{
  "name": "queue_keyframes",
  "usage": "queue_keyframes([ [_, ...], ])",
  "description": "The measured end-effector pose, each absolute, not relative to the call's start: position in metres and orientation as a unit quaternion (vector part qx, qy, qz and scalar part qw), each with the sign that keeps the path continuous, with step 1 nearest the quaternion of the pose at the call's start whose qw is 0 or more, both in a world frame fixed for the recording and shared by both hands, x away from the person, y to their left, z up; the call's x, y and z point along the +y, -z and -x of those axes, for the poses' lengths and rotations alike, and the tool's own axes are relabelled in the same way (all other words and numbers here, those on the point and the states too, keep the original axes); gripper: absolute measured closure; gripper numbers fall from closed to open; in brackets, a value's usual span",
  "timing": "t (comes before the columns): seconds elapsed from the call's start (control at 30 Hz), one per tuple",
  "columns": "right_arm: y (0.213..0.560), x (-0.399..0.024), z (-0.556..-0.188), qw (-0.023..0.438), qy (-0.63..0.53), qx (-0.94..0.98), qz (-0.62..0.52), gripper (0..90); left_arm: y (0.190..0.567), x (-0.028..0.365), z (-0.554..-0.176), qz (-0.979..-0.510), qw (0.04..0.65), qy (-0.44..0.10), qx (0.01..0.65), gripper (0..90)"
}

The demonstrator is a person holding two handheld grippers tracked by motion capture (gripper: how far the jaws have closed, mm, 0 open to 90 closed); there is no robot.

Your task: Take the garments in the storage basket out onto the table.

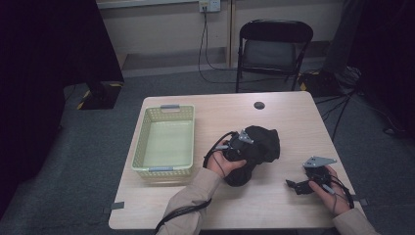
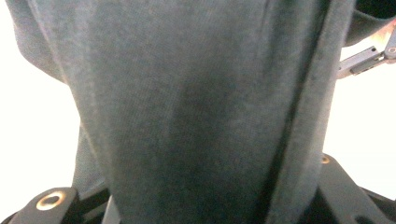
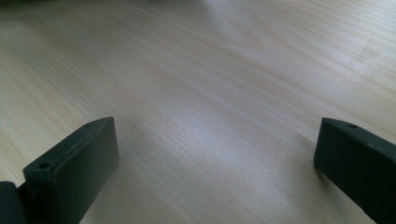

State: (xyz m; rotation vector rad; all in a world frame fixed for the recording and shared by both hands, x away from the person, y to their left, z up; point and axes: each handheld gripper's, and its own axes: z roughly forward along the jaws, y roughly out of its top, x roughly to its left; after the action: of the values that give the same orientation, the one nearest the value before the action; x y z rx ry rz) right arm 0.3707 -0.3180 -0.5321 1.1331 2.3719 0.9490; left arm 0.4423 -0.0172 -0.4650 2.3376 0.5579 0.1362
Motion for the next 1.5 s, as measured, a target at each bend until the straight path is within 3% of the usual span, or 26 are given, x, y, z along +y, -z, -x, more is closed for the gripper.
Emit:
queue_keyframes([
  [0.67,0.532,-0.318,-0.371,0.173,-0.334,0.836,-0.399,0.0,0.479,-0.027,-0.445,-0.911,0.346,-0.038,0.219,52.4],
  [1.5,0.532,-0.318,-0.371,0.173,-0.334,0.836,-0.399,0.0,0.487,-0.031,-0.45,-0.911,0.342,-0.034,0.228,38.2],
])
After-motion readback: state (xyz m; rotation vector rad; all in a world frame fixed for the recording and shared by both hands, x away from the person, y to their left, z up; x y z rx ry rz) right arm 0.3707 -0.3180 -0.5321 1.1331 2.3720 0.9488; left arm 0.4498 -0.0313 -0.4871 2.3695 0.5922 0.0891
